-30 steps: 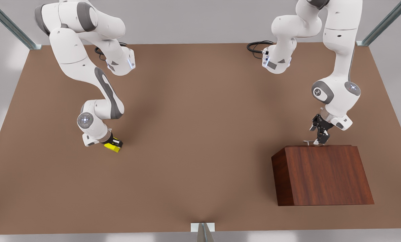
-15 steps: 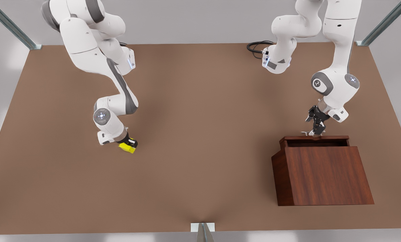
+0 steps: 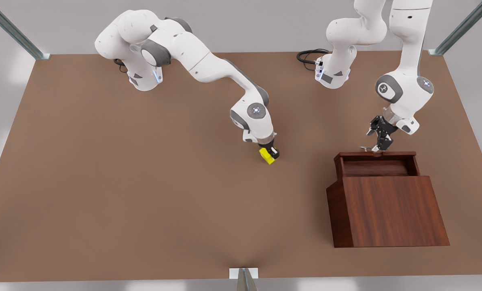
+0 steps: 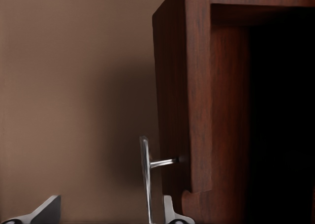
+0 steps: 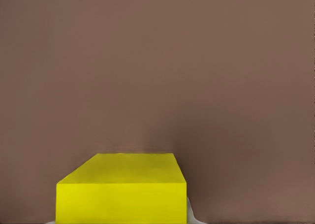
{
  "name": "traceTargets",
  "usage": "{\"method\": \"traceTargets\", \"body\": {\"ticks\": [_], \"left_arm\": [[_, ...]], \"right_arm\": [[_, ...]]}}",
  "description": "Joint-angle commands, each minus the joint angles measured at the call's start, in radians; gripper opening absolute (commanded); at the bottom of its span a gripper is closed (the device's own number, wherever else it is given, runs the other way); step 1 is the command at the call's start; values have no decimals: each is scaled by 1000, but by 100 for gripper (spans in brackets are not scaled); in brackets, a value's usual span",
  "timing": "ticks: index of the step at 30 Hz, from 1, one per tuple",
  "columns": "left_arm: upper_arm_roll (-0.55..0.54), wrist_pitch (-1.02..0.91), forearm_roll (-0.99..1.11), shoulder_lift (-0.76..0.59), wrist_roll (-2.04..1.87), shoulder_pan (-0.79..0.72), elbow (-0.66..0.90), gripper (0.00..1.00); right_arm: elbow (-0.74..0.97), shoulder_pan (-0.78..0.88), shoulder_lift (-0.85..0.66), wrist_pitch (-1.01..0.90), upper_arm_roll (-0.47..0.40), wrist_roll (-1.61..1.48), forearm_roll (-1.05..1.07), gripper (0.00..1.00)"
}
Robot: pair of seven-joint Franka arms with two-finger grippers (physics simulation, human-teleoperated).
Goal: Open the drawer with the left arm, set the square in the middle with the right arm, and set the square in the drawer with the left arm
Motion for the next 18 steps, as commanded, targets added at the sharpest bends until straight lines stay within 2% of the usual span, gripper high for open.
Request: {"method": "traceTargets", "body": {"ticks": [1,2,7,10,11,12,13,14,15,16,17,18], "left_arm": [[0,0,3,-1,-1,-1,0,100],[3,-6,1,-3,-1,-1,-2,100],[14,-31,3,-52,-11,-1,-43,100],[14,-69,3,-78,-33,-1,-45,100],[15,-95,6,-110,-56,-1,-59,100],[17,-112,7,-170,-62,-1,-91,100],[20,-184,13,-234,-82,-3,-91,100],[21,-279,151,-310,-172,-3,-85,100],[17,-316,276,-337,-281,-3,-65,100],[14,-342,286,-314,-274,-3,-5,100],[11,-344,297,-282,-245,-4,47,100],[-8,-420,300,-222,-168,-14,151,100]], "right_arm": [[-3,0,-1,0,-2,4,-1,80],[0,2,-1,1,-8,24,0,99],[-6,0,-27,-12,-20,17,-7,100],[-65,-49,-225,-62,-40,-15,-84,100],[-180,-150,-355,-62,-26,-185,-109,100],[-301,-265,-478,-71,32,-436,-113,100],[-420,-386,-606,-159,57,-769,-119,100],[-416,-543,-671,-405,60,-1151,-121,100],[-421,-713,-717,-476,100,-1361,-121,100],[-424,-867,-772,-491,158,-1558,-146,100],[-413,-966,-815,-596,158,-1712,-150,100],[-372,-1003,-831,-726,144,-1739,-152,100]]}}
